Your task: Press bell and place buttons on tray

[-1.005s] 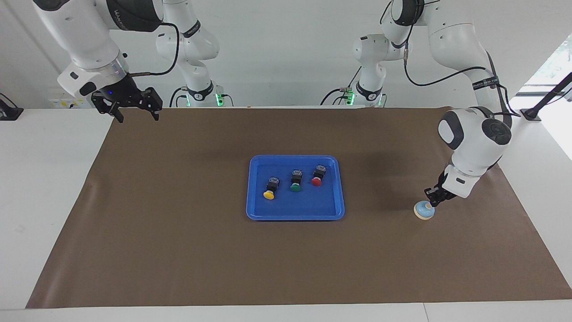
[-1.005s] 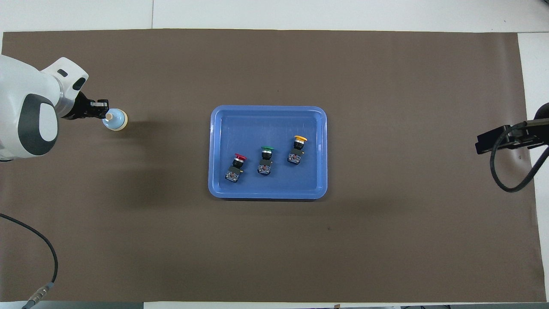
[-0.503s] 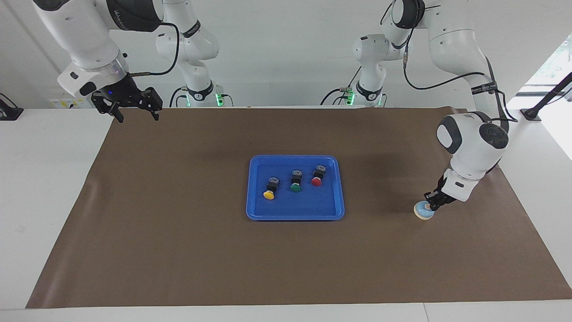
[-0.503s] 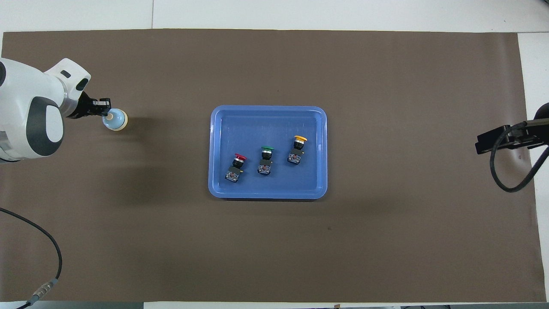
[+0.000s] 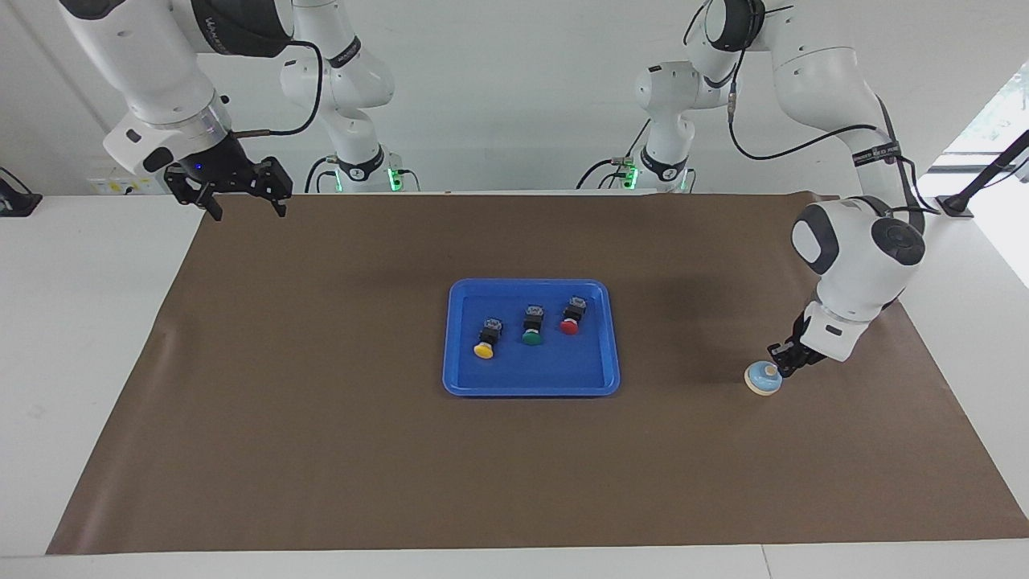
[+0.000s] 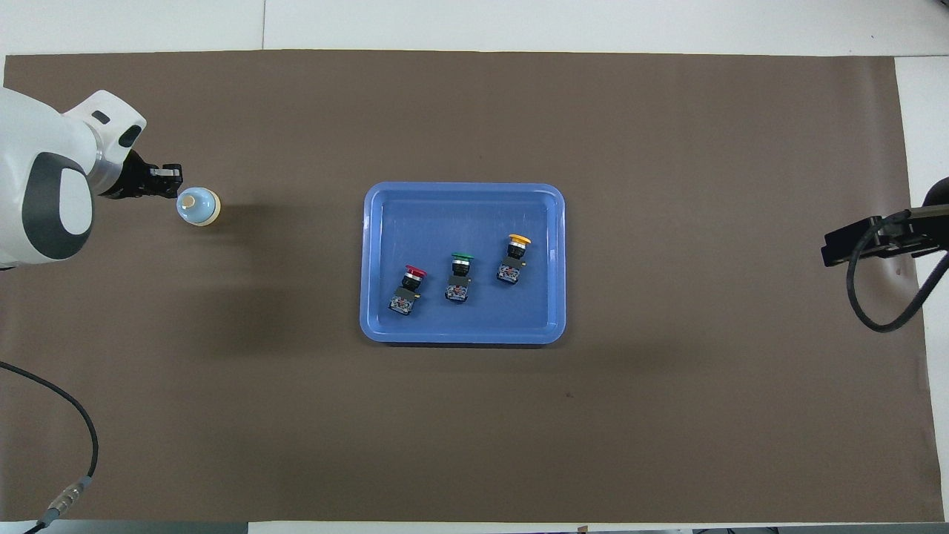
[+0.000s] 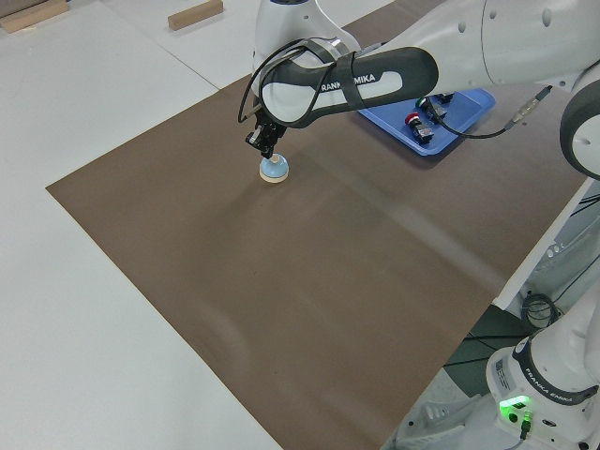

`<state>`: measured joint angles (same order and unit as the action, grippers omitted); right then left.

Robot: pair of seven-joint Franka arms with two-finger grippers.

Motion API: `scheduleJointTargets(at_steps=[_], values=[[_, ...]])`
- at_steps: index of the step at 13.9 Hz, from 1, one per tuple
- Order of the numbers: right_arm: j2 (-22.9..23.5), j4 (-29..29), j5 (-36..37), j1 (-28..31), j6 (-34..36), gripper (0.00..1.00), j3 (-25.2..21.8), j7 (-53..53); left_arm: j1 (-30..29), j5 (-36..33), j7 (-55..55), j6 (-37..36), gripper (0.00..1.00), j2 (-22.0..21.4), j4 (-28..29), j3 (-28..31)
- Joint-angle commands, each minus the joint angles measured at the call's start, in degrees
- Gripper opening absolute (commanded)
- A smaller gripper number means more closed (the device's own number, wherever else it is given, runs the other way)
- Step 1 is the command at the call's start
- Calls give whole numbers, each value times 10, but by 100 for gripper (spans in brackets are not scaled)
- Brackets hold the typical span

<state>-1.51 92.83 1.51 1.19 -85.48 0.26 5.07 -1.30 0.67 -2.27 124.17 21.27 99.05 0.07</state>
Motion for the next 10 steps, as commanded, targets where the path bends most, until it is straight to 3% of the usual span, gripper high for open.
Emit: scheduleJointTargets(at_steps=[1, 3, 6, 7, 8, 10], values=[[-11, 12, 2, 13, -3, 100, 9, 3, -5, 0, -1, -92, 0, -67, -11, -2], [-11, 12, 2, 13, -3, 100, 9, 3, -5, 0, -4, -150, 0, -116, -11, -2], [-11, 12, 2, 13, -3, 100, 9, 3, -2, 0, -1, -242, 71, -209, -9, -2], [-11, 12, 2, 13, -3, 100, 9, 3, 0, 0, 0, -269, 87, -233, -7, -2], [-11, 12, 2, 13, -3, 100, 9, 3, 3, 0, -4, -291, 100, -251, -5, -3], [-11, 12, 2, 13, -3, 100, 9, 3, 4, 0, -6, -338, 100, -283, -4, -5]])
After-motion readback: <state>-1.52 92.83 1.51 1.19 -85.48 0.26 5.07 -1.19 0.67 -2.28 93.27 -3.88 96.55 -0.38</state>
